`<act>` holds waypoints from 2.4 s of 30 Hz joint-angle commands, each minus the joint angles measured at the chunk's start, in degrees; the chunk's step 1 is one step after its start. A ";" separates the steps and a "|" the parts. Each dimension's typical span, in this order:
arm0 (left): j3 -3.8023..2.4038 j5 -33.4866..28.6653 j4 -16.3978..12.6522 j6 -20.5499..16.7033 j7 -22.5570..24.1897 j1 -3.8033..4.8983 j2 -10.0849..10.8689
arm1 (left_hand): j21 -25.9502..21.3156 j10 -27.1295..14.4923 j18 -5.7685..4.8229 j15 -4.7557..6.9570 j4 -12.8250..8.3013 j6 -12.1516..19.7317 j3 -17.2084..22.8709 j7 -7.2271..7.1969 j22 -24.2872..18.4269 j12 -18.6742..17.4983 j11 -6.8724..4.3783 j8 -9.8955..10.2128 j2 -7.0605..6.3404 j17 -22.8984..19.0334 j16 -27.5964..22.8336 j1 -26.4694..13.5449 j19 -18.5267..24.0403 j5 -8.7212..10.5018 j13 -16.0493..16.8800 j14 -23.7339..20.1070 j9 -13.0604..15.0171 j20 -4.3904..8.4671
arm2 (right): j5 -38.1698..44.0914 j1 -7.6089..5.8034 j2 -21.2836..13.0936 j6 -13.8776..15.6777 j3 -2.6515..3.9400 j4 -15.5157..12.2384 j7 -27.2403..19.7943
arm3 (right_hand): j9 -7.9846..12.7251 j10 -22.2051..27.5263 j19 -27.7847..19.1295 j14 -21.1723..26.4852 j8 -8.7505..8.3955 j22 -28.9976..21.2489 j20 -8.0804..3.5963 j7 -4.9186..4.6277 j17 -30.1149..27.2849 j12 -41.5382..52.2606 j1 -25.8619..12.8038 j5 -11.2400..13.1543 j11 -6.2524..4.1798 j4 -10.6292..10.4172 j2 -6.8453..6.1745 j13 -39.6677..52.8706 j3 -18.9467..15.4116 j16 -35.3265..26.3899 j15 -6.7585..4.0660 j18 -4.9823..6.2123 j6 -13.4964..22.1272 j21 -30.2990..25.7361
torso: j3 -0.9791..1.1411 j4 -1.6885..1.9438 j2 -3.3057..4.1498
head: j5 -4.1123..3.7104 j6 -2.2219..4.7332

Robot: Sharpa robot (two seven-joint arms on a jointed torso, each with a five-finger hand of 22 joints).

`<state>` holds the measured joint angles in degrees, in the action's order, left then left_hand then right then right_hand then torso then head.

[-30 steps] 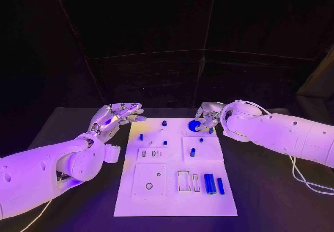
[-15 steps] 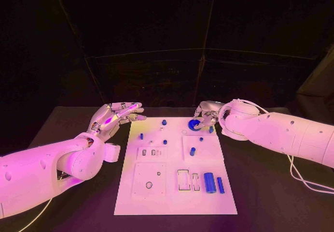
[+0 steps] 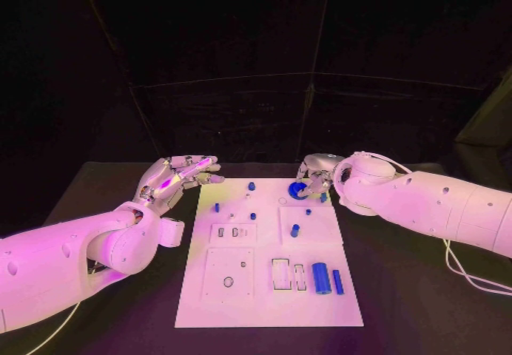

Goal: Assemble the parts on the task board

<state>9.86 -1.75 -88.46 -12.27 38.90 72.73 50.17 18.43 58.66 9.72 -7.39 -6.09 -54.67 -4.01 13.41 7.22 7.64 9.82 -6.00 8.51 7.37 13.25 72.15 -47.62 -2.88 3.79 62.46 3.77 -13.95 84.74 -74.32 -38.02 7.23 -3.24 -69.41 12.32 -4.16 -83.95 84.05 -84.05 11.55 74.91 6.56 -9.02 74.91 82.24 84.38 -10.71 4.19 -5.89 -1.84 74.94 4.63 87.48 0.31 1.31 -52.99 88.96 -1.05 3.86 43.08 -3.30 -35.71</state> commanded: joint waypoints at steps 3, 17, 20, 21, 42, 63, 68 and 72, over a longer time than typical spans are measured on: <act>-0.04 0.21 -0.02 0.82 0.51 0.05 -0.03 | -0.20 0.07 0.86 0.09 -0.38 -0.19 0.00 -0.01 -0.06 -0.31 0.29 0.25 0.70 0.05 -0.22 -0.02 -0.46 -0.20 -0.03 0.45 -0.01 -0.03 | 2.61 0.54 -0.09 0.91 -0.37 -0.28 0.57 | 0.06 -1.41 4.23 -4.54 0.55 12.78 -0.25 0.21 8.40 1.06 0.75 -0.12 -0.36 0.79 1.13 7.83 1.73 0.31 -0.49 -0.75 -1.19 0.26 | 0.00 0.04 0.00 | -0.02 0.01; -0.04 0.21 0.00 0.84 0.49 0.02 0.08 | -0.20 0.07 0.86 0.09 -0.38 -0.19 0.00 -0.01 -0.06 -0.31 0.29 0.25 0.70 0.05 -0.22 -0.02 -0.46 -0.20 -0.03 0.45 -0.01 -0.03 | 5.30 0.58 -1.92 10.31 -0.32 -10.17 0.64 | 0.31 -1.94 4.75 -4.60 0.35 13.48 -0.69 0.76 8.64 1.57 -2.09 -2.19 -0.86 1.10 0.60 8.49 4.36 0.36 -0.94 -0.92 -2.86 0.50 | -0.09 0.05 -0.09 | 0.07 0.28; -0.04 0.21 -0.02 0.84 0.48 0.03 0.06 | -0.20 0.07 0.86 0.09 -0.38 -0.19 0.00 -0.01 -0.06 -0.31 0.29 0.25 0.70 0.05 -0.22 -0.02 -0.46 -0.20 -0.03 0.45 -0.01 -0.03 | 7.28 0.56 -1.11 11.17 -0.30 -11.25 1.24 | 0.31 -1.98 4.85 -4.61 0.28 13.62 -0.71 0.80 8.68 1.60 -2.45 -2.14 -0.89 1.09 0.44 8.55 4.56 0.36 -0.97 -0.95 -2.98 0.54 | -0.07 0.11 -0.05 | 0.07 0.36; -0.04 0.21 -0.03 0.84 0.48 0.03 0.05 | -0.20 0.07 0.86 0.09 -0.38 -0.19 0.00 -0.01 -0.06 -0.31 0.29 0.25 0.70 0.05 -0.22 -0.02 -0.46 -0.20 -0.03 0.45 -0.01 -0.03 | 7.92 0.56 -0.57 11.35 -0.30 -11.27 1.41 | 0.31 -2.00 4.85 -4.61 0.27 13.62 -0.72 0.81 8.67 1.62 -2.48 -2.12 -0.89 1.09 0.43 8.57 4.58 0.36 -0.97 -0.95 -3.00 0.54 | -0.09 0.17 -0.04 | 0.08 0.38; -0.05 0.21 -0.05 1.00 0.37 0.04 -0.31 | -0.20 0.07 0.86 0.09 -0.38 -0.19 0.00 -0.01 -0.06 -0.31 0.29 0.25 0.70 0.05 -0.22 -0.02 -0.46 -0.20 -0.03 0.45 -0.01 -0.03 | 11.35 0.69 10.72 9.17 -0.31 -3.70 3.00 | 0.40 -1.78 4.87 -4.56 -0.14 13.65 -0.77 0.78 8.46 1.26 -2.97 -1.98 -0.91 1.23 0.20 8.24 5.19 0.27 -1.01 -0.96 -2.87 0.55 | -0.02 0.05 0.02 | 1.08 -0.15; -0.05 0.21 -0.05 0.99 0.32 0.05 -0.40 | -0.20 0.07 0.86 0.09 -0.38 -0.19 0.00 -0.01 -0.06 -0.31 0.29 0.25 0.70 0.05 -0.22 -0.02 -0.46 -0.20 -0.03 0.45 -0.01 -0.03 | 11.62 1.41 13.50 4.34 -0.32 -0.74 4.27 | 0.50 -0.68 4.65 -4.50 -2.54 13.36 -0.32 -0.07 8.17 -0.48 -6.00 2.12 -0.15 1.34 -1.60 6.73 5.82 0.11 -0.40 -0.89 -0.66 0.44 | 0.02 0.03 0.00 | 1.19 -0.50; -0.05 0.21 -0.04 0.97 0.31 0.06 -0.39 | -0.20 0.07 0.86 0.09 -0.38 -0.19 0.00 -0.01 -0.06 -0.31 0.29 0.25 0.70 0.05 -0.22 -0.02 -0.46 -0.20 -0.03 0.45 -0.01 -0.03 | 11.65 1.43 13.78 4.66 -0.32 -0.33 4.42 | 0.59 -0.17 4.56 -4.50 -5.42 13.25 0.29 -0.88 8.17 -1.25 -8.14 5.15 0.64 0.52 -2.52 6.06 4.63 0.08 0.28 -0.86 3.90 0.39 | 0.02 0.00 -0.01 | 1.21 -0.53; -0.05 0.21 -0.05 0.95 0.28 0.06 -0.38 | -0.20 0.07 0.86 0.09 -0.38 -0.19 0.00 -0.01 -0.06 -0.31 0.29 0.25 0.70 0.05 -0.22 -0.02 -0.46 -0.20 -0.03 0.45 -0.01 -0.03 | 11.66 1.43 13.96 4.45 -0.32 -0.12 4.68 | 0.45 -0.01 4.52 -4.48 -6.34 13.20 0.55 -0.90 8.13 -1.47 -10.15 5.99 0.74 -1.13 -2.69 5.89 3.34 0.05 0.42 -0.85 4.88 0.36 | 0.02 -0.03 0.00 | 1.23 -0.53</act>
<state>9.85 -1.75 -88.42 -11.95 38.77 72.71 49.83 18.43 58.66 9.72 -7.39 -6.08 -54.67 -4.01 13.40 7.24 7.65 9.83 -6.00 8.51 7.34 13.26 72.15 -47.62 -2.88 3.79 62.46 3.77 -13.95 95.93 -72.76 -24.14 12.35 -3.60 -69.55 16.48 -3.65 -84.03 83.96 -83.84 5.48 74.90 6.67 -9.86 74.93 81.10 74.64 -4.90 4.53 -6.81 -4.45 74.92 8.20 87.47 0.31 1.31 -48.51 89.18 -1.02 3.86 43.07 -2.08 -36.23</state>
